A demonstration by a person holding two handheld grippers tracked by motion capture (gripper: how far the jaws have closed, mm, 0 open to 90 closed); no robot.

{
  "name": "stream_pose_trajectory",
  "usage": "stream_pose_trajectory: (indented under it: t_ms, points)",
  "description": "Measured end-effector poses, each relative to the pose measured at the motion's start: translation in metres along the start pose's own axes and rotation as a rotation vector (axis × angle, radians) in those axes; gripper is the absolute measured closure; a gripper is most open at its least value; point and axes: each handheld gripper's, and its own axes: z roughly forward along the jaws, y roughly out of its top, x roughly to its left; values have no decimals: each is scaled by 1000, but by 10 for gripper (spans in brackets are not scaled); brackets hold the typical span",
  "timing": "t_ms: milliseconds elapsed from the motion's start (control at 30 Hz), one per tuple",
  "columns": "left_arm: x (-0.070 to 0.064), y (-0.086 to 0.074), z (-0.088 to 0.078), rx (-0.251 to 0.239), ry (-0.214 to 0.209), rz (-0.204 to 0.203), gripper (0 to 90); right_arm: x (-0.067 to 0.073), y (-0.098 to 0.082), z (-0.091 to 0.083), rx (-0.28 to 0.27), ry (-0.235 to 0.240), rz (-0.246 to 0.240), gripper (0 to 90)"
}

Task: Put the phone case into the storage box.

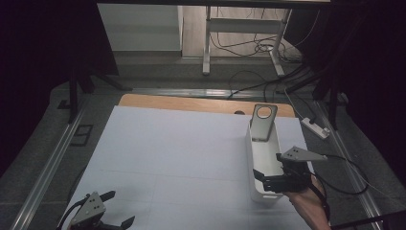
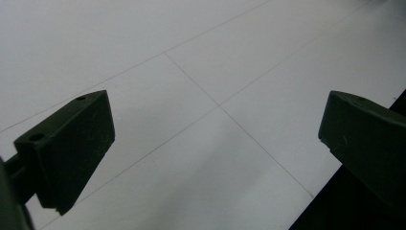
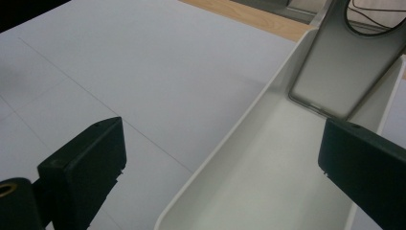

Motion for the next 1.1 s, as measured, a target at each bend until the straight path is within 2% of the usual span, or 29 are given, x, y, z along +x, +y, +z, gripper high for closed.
stream_pose_trajectory:
  t_ms: [600, 1100]
  points:
    - [0, 0, 0, 2, 0, 1, 0, 13, -23, -17, 32, -13, -2, 14]
    - [0, 0, 0, 3, -1, -1, 0, 20, -41, -37, 27, -37, 11, 0]
